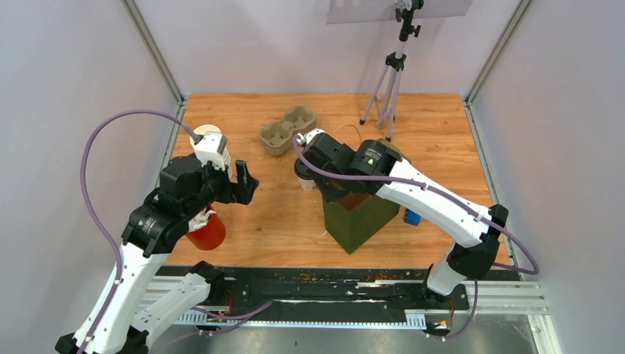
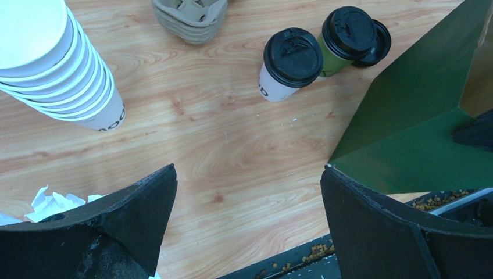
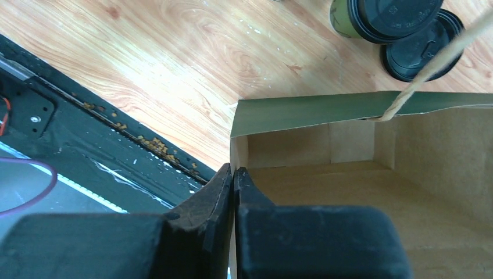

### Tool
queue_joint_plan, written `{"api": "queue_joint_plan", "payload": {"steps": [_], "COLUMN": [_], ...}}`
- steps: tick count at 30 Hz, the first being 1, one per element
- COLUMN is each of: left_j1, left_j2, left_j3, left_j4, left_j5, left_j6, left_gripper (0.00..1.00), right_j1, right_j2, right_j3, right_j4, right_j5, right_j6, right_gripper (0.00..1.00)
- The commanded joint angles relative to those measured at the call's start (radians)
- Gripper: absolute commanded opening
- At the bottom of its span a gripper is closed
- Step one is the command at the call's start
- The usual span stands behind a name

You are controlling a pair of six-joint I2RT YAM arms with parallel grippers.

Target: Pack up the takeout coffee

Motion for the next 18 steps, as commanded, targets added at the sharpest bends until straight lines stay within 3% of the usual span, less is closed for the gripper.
{"api": "queue_joint_plan", "payload": {"steps": [1, 3, 8, 18], "left_j1": [-0.002, -0.002, -0.002, -0.002], "left_j2": [-0.016, -0.014, -0.006, 0.127], "left_j3": [0.033, 0.04, 0.062, 0.23], "left_j4": [0.032, 0.029, 0.011, -0.129], "left_j5": [0.024, 0.029, 0.028, 0.088], "left_j6": [-0.031, -0.034, -0.027, -0.007], "left_gripper": [1.0, 1.0, 1.0, 1.0], "right_j1": [0.003, 0.004, 0.004, 0.004], "right_j2": [-0.071, -0.093, -0.107, -0.171], "right_j3": [-0.019, -0.043, -0.04, 0.061], "right_j4": [0.098, 0.133, 0.158, 0.116], "right_j5": [-0.025, -0.018, -0.009, -0.005], "right_j6": [0.049, 0.054, 0.052, 0.007], "right_gripper": [0.05, 0.05, 0.18, 0.59]}}
